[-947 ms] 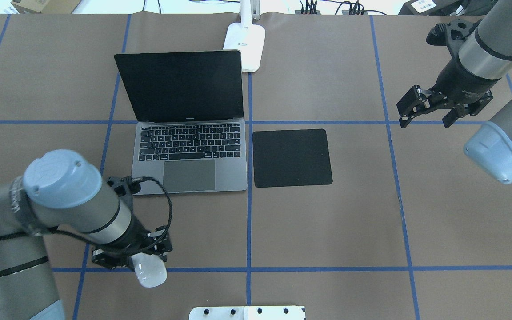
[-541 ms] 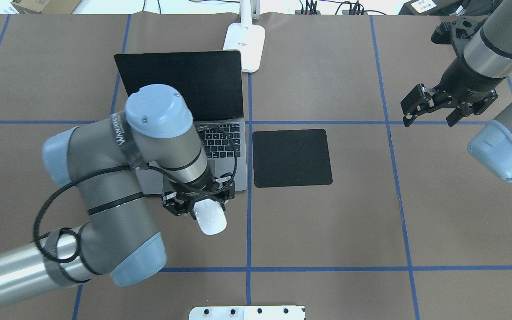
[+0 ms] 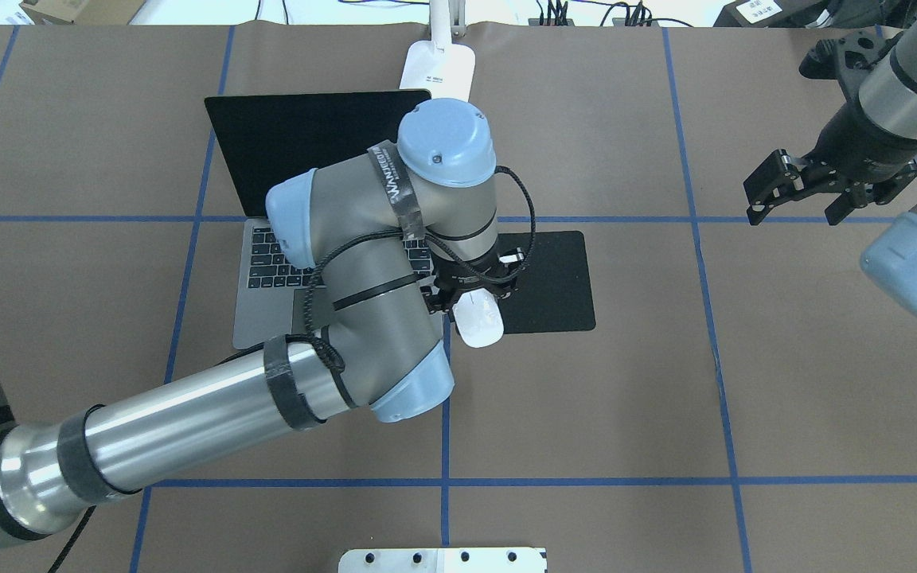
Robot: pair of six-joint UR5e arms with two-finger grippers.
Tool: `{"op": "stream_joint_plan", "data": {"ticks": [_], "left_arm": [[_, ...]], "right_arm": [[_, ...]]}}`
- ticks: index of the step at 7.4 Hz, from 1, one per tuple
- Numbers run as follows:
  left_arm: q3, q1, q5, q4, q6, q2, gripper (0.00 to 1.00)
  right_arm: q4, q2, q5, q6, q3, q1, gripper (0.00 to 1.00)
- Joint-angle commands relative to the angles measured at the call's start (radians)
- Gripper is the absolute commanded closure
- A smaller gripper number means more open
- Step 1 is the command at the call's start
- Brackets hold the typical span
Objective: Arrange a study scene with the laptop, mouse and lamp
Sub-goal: 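Carry the white mouse with the left gripper toward the mouse pad, then lower the white mouse onto the black mouse pad with the left gripper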
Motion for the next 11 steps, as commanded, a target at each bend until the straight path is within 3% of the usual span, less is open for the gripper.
{"op": "stream_joint_plan", "data": {"ticks": [1,6,9,11], "left_arm": [[0.179,0.001,0.084,-0.088,0.065,-0.096,0.75],[0.255,0.002,0.176,-0.093,0.190,-0.137,0.80],[0.374,0.009,0.192,-0.131,0.236,-0.171,0.80],[0.385,0.016,0.191,-0.133,0.234,-0.182,0.79]], "right_arm": [[0.000,-0.009,0.000,-0.022,-0.004,0.011,0.00],[0.000,-0.007,0.001,-0.022,-0.010,0.009,0.00],[0.000,-0.009,0.003,-0.020,-0.013,0.009,0.00],[0.000,-0.006,0.004,-0.019,-0.015,0.008,0.00]]}}
